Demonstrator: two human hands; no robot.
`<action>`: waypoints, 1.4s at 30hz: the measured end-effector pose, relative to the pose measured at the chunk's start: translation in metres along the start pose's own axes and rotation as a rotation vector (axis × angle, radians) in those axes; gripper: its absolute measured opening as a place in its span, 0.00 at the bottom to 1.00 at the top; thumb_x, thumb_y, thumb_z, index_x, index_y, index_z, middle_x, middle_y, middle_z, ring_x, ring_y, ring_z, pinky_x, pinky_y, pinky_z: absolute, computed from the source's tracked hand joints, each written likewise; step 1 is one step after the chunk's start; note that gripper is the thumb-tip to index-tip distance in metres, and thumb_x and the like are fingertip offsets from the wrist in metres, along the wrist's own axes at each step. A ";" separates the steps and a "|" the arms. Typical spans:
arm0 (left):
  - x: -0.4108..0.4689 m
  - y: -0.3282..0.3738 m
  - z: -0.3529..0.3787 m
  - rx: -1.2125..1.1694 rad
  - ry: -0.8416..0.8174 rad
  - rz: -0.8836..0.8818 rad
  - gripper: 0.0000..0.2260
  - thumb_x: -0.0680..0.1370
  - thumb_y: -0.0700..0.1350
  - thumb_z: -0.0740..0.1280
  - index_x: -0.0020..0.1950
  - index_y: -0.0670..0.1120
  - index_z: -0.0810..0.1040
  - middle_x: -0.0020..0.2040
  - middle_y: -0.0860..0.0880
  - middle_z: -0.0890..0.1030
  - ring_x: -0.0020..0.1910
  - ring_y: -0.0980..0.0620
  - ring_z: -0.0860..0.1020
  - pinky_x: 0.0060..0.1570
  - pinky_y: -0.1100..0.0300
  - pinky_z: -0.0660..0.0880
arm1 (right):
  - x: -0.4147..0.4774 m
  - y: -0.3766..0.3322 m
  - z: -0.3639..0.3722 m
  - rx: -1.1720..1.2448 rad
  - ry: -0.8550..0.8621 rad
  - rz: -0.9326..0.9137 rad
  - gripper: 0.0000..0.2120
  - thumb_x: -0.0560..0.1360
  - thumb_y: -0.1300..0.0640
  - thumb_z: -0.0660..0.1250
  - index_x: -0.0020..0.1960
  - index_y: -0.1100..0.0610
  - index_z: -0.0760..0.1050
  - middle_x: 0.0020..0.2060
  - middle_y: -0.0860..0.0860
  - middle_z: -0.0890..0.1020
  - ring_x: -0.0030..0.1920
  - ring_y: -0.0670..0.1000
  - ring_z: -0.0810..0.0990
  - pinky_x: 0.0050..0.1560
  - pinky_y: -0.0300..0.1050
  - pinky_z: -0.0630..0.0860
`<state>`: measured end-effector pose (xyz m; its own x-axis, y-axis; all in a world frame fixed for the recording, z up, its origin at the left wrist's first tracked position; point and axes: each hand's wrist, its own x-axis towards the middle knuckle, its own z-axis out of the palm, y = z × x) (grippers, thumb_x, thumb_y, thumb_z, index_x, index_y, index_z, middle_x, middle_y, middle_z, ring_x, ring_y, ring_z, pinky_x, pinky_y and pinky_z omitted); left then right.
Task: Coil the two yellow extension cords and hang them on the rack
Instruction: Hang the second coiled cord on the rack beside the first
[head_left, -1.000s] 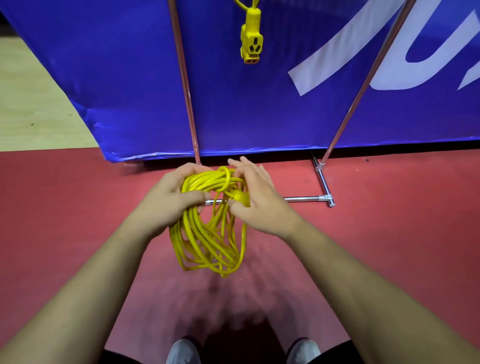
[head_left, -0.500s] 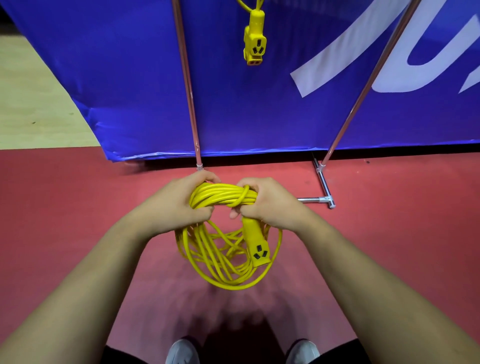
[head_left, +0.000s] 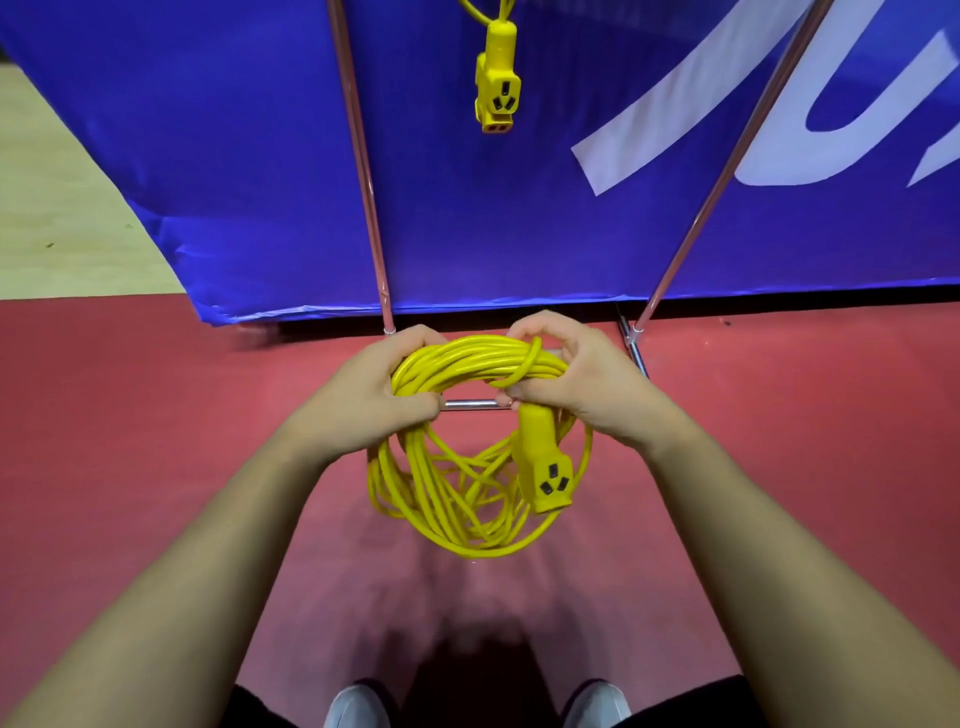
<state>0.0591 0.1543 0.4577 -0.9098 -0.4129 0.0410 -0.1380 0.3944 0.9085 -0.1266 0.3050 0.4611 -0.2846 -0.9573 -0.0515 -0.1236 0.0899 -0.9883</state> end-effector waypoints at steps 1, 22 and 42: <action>0.007 -0.002 -0.002 0.008 -0.017 0.007 0.14 0.69 0.41 0.70 0.54 0.50 0.75 0.42 0.35 0.79 0.40 0.34 0.78 0.39 0.43 0.76 | 0.003 0.005 -0.004 -0.003 -0.015 0.008 0.20 0.69 0.69 0.74 0.57 0.57 0.73 0.40 0.58 0.83 0.40 0.54 0.83 0.44 0.51 0.79; 0.144 0.265 -0.174 -0.072 -0.165 0.004 0.20 0.71 0.36 0.71 0.59 0.52 0.73 0.41 0.36 0.77 0.35 0.48 0.74 0.36 0.44 0.75 | 0.069 -0.298 -0.099 0.042 0.083 0.075 0.12 0.72 0.56 0.71 0.55 0.48 0.78 0.41 0.51 0.79 0.42 0.51 0.75 0.45 0.52 0.70; 0.242 0.477 -0.157 0.042 -0.099 0.074 0.19 0.71 0.39 0.71 0.57 0.55 0.73 0.36 0.48 0.77 0.31 0.55 0.73 0.34 0.54 0.75 | 0.036 -0.475 -0.262 -0.069 0.154 0.083 0.14 0.74 0.58 0.73 0.58 0.52 0.80 0.51 0.58 0.83 0.49 0.49 0.80 0.55 0.53 0.76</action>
<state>-0.1652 0.1133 0.9666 -0.9519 -0.2996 0.0640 -0.0837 0.4554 0.8864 -0.3268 0.2996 0.9660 -0.4381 -0.8928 -0.1045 -0.1567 0.1903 -0.9691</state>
